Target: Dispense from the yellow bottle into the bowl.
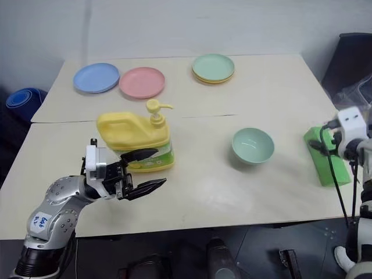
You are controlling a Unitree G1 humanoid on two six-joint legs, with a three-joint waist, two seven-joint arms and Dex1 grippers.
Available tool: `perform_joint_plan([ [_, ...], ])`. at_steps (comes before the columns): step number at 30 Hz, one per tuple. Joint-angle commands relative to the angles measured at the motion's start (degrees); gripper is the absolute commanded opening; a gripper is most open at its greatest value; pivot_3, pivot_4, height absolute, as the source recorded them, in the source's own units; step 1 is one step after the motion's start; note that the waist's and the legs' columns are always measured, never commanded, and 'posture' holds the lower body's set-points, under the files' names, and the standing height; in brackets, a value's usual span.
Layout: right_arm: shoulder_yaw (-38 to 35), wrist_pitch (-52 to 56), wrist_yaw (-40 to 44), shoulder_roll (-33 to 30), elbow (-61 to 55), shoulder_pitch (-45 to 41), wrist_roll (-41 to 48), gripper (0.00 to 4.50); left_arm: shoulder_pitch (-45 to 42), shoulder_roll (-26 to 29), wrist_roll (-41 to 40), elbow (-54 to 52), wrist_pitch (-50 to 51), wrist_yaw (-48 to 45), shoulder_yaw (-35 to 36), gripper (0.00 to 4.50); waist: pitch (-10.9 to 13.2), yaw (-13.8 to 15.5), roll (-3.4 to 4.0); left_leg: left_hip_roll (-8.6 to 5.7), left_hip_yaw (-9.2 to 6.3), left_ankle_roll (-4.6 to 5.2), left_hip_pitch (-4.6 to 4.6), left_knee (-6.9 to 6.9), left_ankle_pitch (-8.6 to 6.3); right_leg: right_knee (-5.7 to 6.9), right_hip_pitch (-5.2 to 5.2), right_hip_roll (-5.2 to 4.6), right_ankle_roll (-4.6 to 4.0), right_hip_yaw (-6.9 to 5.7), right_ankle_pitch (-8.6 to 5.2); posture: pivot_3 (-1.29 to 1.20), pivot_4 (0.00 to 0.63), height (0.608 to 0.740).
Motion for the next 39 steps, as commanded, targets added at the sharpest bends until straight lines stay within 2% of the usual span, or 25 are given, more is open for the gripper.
perform_joint_plan([
  [1,-0.71,8.69,5.50,1.47,-19.37,6.47,7.89,4.46,0.16,0.26,-0.52,-0.48,-0.59,-0.39,0.92,4.50,0.00,0.23,0.00,0.13,-0.05,0.00,-0.01,-0.01,0.00,0.00,0.02,-0.01,0.00,-0.03,0.00,0.00,0.150,0.740],
  [3,2.46,14.45,2.89,6.36,-33.82,12.05,10.83,4.46,0.20,-0.14,-0.13,-0.58,-0.60,0.02,0.52,4.50,-0.06,0.62,-0.11,0.19,-0.11,0.00,-0.02,0.01,0.00,0.07,0.04,-0.01,0.00,-0.07,0.00,0.00,0.150,0.740],
  [5,3.43,18.21,-3.14,11.42,-39.02,14.09,10.25,4.46,0.43,-0.20,0.03,-0.97,-0.51,0.14,0.32,4.50,-0.08,0.92,-0.15,0.27,-0.15,-0.01,-0.03,0.05,0.00,0.03,0.05,0.03,0.00,-0.09,0.00,0.00,0.150,0.740],
  [7,3.78,20.02,-7.73,14.82,-40.91,15.00,8.80,4.46,0.60,-0.13,0.02,-1.22,-0.43,0.20,0.35,4.50,-0.06,1.39,-0.11,0.13,-0.09,-0.02,-0.06,0.05,0.00,0.04,-0.05,-0.08,0.00,-0.02,0.00,0.00,0.150,0.740],
  [10,8.25,19.53,-14.04,19.10,-42.13,17.03,3.87,4.46,0.95,0.06,-0.02,-1.28,-0.44,0.56,0.73,4.50,-0.06,2.36,-0.12,-0.18,-0.13,-0.01,-0.06,0.06,0.00,0.15,-0.10,-0.38,0.00,-0.07,0.00,0.00,0.150,0.740],
  [14,10.25,17.44,-20.02,23.73,-39.21,16.47,-0.43,4.46,1.03,-0.02,0.12,-1.54,-0.54,1.02,0.68,4.50,-0.12,2.82,-0.22,-0.30,-0.12,0.01,-0.06,0.07,0.00,0.10,-0.08,-0.43,0.02,-0.11,0.01,0.00,0.150,0.740],
  [18,10.60,16.30,-21.43,24.62,-35.06,14.17,-2.36,3.68,0.83,-0.01,-0.15,-1.77,-0.39,1.60,0.86,4.50,-0.12,2.92,-0.21,-0.41,-0.09,0.02,-0.06,0.08,0.00,0.10,-0.08,-0.44,0.02,-0.13,0.01,0.00,0.150,0.740],
  [26,9.66,19.20,-21.05,24.37,-36.68,13.28,-1.73,1.06,0.33,0.71,-1.52,-2.75,0.33,2.45,2.60,4.50,-0.12,2.80,-0.22,-0.38,-0.11,0.01,-0.06,0.05,0.00,0.10,-0.09,-0.33,0.02,-0.16,0.01,0.00,0.150,0.740],
  [29,8.74,19.06,-18.29,23.09,-37.89,13.36,-0.20,0.08,-1.31,1.55,-7.70,-5.83,5.97,4.86,4.88,4.50,-0.12,2.82,-0.22,-0.36,-0.11,0.01,-0.06,0.06,0.00,0.11,-0.09,-0.34,0.02,-0.16,0.01,0.00,0.150,0.740],
  [31,8.20,18.46,-15.17,22.01,-40.02,12.91,1.44,0.01,-3.59,2.56,-14.43,-8.20,10.55,6.91,6.91,4.50,-0.11,2.97,-0.24,-0.29,-0.15,0.02,-0.06,0.06,0.00,0.11,-0.07,-0.37,0.03,-0.15,0.01,0.00,0.150,0.740],
  [32,7.96,18.91,-12.74,21.33,-41.66,12.33,3.28,0.00,-5.99,2.81,-14.44,-9.18,10.18,7.76,7.37,4.31,-0.10,2.98,-0.24,-0.26,-0.19,0.02,-0.06,0.07,0.00,0.14,-0.06,-0.40,0.03,-0.17,0.01,0.00,0.150,0.740],
  [34,9.22,20.14,-7.62,18.30,-45.35,9.59,5.11,0.00,-14.80,2.66,-19.62,-10.15,12.51,12.47,8.42,3.95,-0.05,3.23,-0.26,-0.28,-0.20,0.02,-0.08,0.07,0.01,0.15,-0.06,-0.43,0.03,-0.17,0.02,0.00,0.150,0.740],
  [36,12.10,20.83,-3.32,14.82,-47.57,5.50,4.75,0.00,-24.65,0.82,-21.70,-7.52,13.42,18.20,9.15,3.34,-0.05,3.14,-0.25,-0.32,-0.24,0.04,-0.20,0.23,0.01,0.10,-0.08,-0.44,0.16,-0.18,0.08,0.00,0.150,0.740],
  [37,13.04,21.29,-2.25,13.88,-48.00,4.06,4.70,0.00,-27.30,0.27,-21.70,-6.38,13.45,19.53,9.33,3.07,-0.05,3.07,-0.25,-0.35,-0.24,0.06,-0.20,0.27,0.01,0.12,-0.07,-0.46,0.20,-0.17,0.10,0.00,0.150,0.740],
  [39,15.57,23.48,0.09,12.54,-48.60,-1.83,4.73,0.00,-30.62,2.03,-15.86,-2.59,12.83,17.93,7.15,2.46,-0.10,2.60,-0.20,-0.42,-0.26,0.08,-0.10,0.20,-0.01,0.05,0.02,-0.44,0.23,-0.22,0.12,0.00,0.150,0.740],
])
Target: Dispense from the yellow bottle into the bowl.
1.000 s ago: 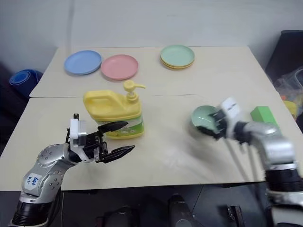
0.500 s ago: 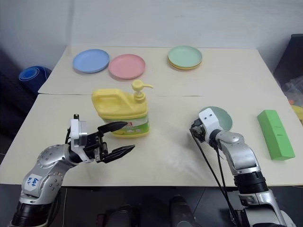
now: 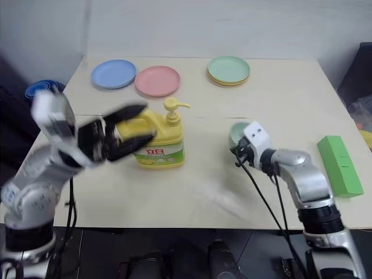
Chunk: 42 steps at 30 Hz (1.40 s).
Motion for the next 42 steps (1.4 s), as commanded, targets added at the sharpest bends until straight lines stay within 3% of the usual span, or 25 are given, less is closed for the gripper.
perform_joint_plan([
  [1,3.11,2.26,4.04,-1.84,-2.44,-8.52,0.14,0.00,-3.24,2.33,8.12,6.58,-0.63,-0.25,-3.67,2.12,-0.04,-0.68,0.07,-0.05,0.04,0.01,0.09,-0.04,-0.01,0.00,0.02,0.04,0.00,0.02,0.00,0.00,0.150,0.740],
  [8,11.93,6.32,8.35,-1.87,-1.64,-21.21,-2.35,0.00,-11.12,0.98,20.17,15.66,-0.33,0.73,-12.89,0.09,-0.02,-2.24,0.03,-0.07,-0.13,-0.02,-0.04,-0.11,0.03,0.21,-0.13,0.07,-0.02,-0.16,0.00,0.00,0.150,0.740],
  [9,13.02,6.58,8.84,-1.59,-1.87,-22.48,-2.65,0.00,-11.55,0.46,20.91,16.47,0.33,1.27,-13.20,0.03,-0.02,-2.42,0.03,-0.10,-0.18,0.00,-0.05,-0.11,0.02,0.26,-0.14,0.00,-0.02,-0.25,0.00,0.00,0.150,0.740],
  [18,16.74,9.99,11.31,0.44,-3.64,-27.72,-2.40,0.00,-10.94,-0.04,23.85,16.26,6.75,1.81,-14.22,0.03,-0.02,-3.36,0.03,-0.01,-0.45,0.04,-0.15,-0.12,0.00,0.31,-0.20,-0.14,-0.03,-0.69,0.00,0.00,0.150,0.740],
  [29,17.09,12.82,12.36,1.65,-6.32,-28.32,-1.45,0.00,-9.43,-0.06,26.99,15.64,11.70,1.60,-17.17,0.03,-0.02,-3.06,0.03,-0.03,-0.82,0.04,-0.16,-0.09,0.00,0.39,-0.01,-0.27,-0.03,-0.93,0.00,0.00,0.150,0.740],
  [33,16.84,13.90,11.95,2.05,-7.61,-28.32,-1.10,0.00,-8.25,2.77,33.02,15.87,11.31,0.58,-22.32,0.03,-0.04,-3.09,0.06,-0.04,-0.91,0.04,-0.16,-0.08,0.00,0.38,0.05,-0.27,-0.03,-0.99,0.01,0.00,0.150,0.740],
  [42,16.18,15.36,10.95,3.09,-8.67,-28.19,-0.32,0.00,-5.08,0.65,33.21,15.41,16.39,2.86,-23.33,0.03,-0.30,-2.80,0.17,-0.07,-1.59,0.04,0.21,-0.07,0.00,0.02,0.82,-0.24,-0.03,-1.21,0.00,0.00,0.150,0.740],
])
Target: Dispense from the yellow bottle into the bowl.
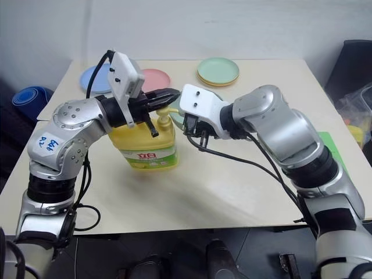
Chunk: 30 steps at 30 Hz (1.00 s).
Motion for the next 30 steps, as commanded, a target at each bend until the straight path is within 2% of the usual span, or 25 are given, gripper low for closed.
perform_joint_plan([
  [1,-2.34,0.26,-0.66,0.68,-2.36,-1.19,1.03,0.00,5.45,0.16,3.13,3.19,5.34,-0.30,-5.69,0.03,-0.15,0.02,0.00,0.00,-0.02,0.00,0.02,0.00,0.00,0.00,0.02,0.00,0.00,-0.01,0.00,0.00,0.150,0.740],
  [9,-3.19,1.32,-1.35,1.63,-2.38,-1.00,2.57,0.00,7.65,-0.76,4.25,3.79,5.08,0.69,-5.80,0.03,-0.82,0.07,0.06,-0.01,-0.19,0.00,0.07,-0.04,0.00,-0.08,0.13,0.01,0.00,-0.08,0.00,0.00,0.150,0.740],
  [12,-3.38,1.71,-1.73,1.56,-2.35,-0.69,2.87,0.00,6.99,-2.68,2.71,3.50,4.03,1.28,-3.28,0.03,-1.11,0.17,0.10,-0.02,-0.29,-0.01,0.07,-0.08,0.00,-0.13,0.16,0.02,0.00,-0.11,0.00,0.00,0.150,0.740],
  [17,-6.45,0.73,-2.52,-1.80,-1.03,3.94,2.69,0.00,2.34,-10.66,-6.88,3.40,-2.48,1.01,9.63,0.03,-1.09,1.40,0.08,-0.07,-0.36,-0.01,-0.09,-0.05,0.00,-0.21,0.10,-0.02,0.00,-0.13,0.00,0.00,0.150,0.740],
  [19,-7.87,-3.42,-2.72,-3.91,1.86,8.04,1.50,0.00,0.85,-11.46,-11.74,2.27,-4.89,-1.31,14.59,0.03,-0.96,1.96,-0.05,-0.10,-0.36,-0.01,-0.21,-0.03,0.00,-0.31,0.03,-0.04,0.00,-0.14,0.00,0.00,0.150,0.740],
  [22,-10.43,-10.67,-3.81,-4.01,7.25,13.64,0.73,0.00,2.32,-8.06,-14.66,0.38,-7.98,-8.28,17.35,0.03,-0.80,2.19,-0.29,-0.12,-0.40,-0.01,-0.32,-0.09,0.00,-0.40,-0.05,-0.02,0.00,-0.19,0.00,0.00,0.150,0.740],
  [25,-9.56,-22.96,-4.05,-4.47,14.05,18.78,-3.48,0.00,7.38,-3.55,-16.46,-1.38,-9.63,-16.13,17.95,0.03,-0.79,1.97,-0.28,-0.16,-0.38,-0.01,-0.31,-0.21,0.00,-0.60,-0.04,0.00,0.00,-0.22,0.00,0.00,0.150,0.740],
  [27,-9.51,-28.63,-3.54,-4.09,17.58,21.32,-4.90,0.00,12.03,0.40,-14.50,-1.91,-11.90,-21.50,16.52,0.03,-0.77,1.57,-0.27,-0.17,-0.37,-0.01,-0.30,-0.25,0.00,-0.66,-0.03,0.02,0.00,-0.22,0.00,0.00,0.150,0.740],
  [30,-8.66,-38.04,-3.24,-4.26,23.05,24.70,-8.48,0.00,24.27,7.86,-7.17,-2.30,-20.43,-30.97,12.92,0.03,-0.63,0.75,-0.17,-0.32,-0.27,-0.01,-0.28,-0.26,0.00,-0.74,-0.03,0.11,0.00,-0.19,0.00,0.00,0.150,0.740],
])
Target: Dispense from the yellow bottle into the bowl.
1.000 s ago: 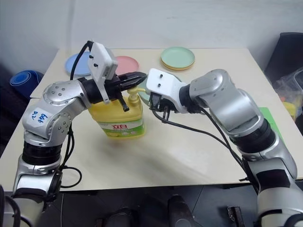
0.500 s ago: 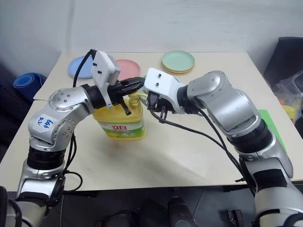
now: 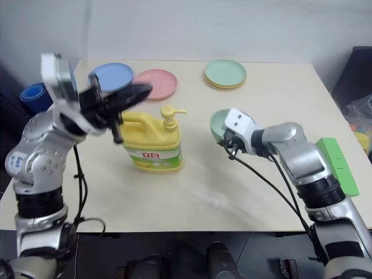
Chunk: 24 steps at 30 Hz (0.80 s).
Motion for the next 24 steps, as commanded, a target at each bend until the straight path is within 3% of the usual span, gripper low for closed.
perform_joint_plan([
  [1,-1.69,-9.12,-0.66,0.22,4.00,2.09,-2.58,0.00,8.82,3.96,5.77,-1.92,-8.27,-7.62,-2.41,0.03,0.15,-0.26,0.04,-0.05,0.00,0.00,0.01,-0.03,0.00,0.02,0.01,0.00,0.00,0.00,0.00,0.00,0.150,0.740],
  [4,-4.15,-13.50,-3.01,2.00,7.22,5.65,-2.89,0.00,17.03,2.52,8.72,-2.44,-14.26,-6.99,-2.86,0.03,0.38,0.15,0.05,0.25,0.00,-0.03,0.00,0.08,0.01,-0.03,0.02,-0.04,0.00,0.05,0.00,0.00,0.150,0.740],
  [8,-7.32,-18.20,-2.94,2.83,6.47,9.40,-1.42,1.27,23.03,1.27,10.30,-1.09,-16.80,-5.80,-2.85,0.00,0.44,0.94,0.09,0.26,0.03,-0.02,0.03,0.12,0.01,-0.05,0.02,-0.07,0.00,0.11,0.00,0.00,0.150,0.740],
  [11,-11.46,-18.42,-1.85,1.59,2.39,13.83,1.73,2.33,26.54,1.57,11.41,0.78,-16.87,-5.15,-2.60,0.64,0.44,1.84,0.11,0.24,0.05,-0.02,0.05,0.15,0.01,-0.06,0.02,-0.11,0.00,0.12,0.00,0.00,0.150,0.740],
  [14,-17.96,-14.57,0.95,0.68,-4.64,21.74,9.24,3.39,28.04,1.36,13.90,4.95,-18.64,-2.72,-1.55,1.55,0.46,2.76,0.13,0.25,0.00,-0.02,0.06,0.12,0.01,-0.07,0.04,-0.10,0.00,0.09,0.00,0.00,0.150,0.740],
  [17,-23.13,-22.05,4.64,1.25,-9.40,31.30,13.02,4.42,31.06,2.06,16.18,7.90,-23.54,-3.52,-1.11,2.47,0.46,3.55,0.13,0.25,0.02,-0.02,0.06,0.10,0.00,-0.10,0.07,-0.07,0.00,0.08,0.00,0.00,0.150,0.740],
  [20,-25.28,-30.81,8.25,1.46,-11.62,41.71,12.81,4.50,34.91,1.87,19.06,10.94,-32.10,-4.00,-0.28,3.35,0.46,3.82,0.12,0.23,0.15,-0.01,0.11,0.06,-0.01,-0.22,0.12,-0.05,0.00,0.12,0.00,0.00,0.150,0.740],
  [24,-25.31,-44.01,10.39,1.73,-9.28,47.90,9.25,4.50,38.59,1.16,20.28,12.75,-36.47,-1.91,0.97,3.35,0.49,3.89,0.08,-0.02,0.48,0.00,0.25,0.07,-0.01,-0.36,0.20,-0.03,0.00,0.23,0.00,0.00,0.150,0.740],
])
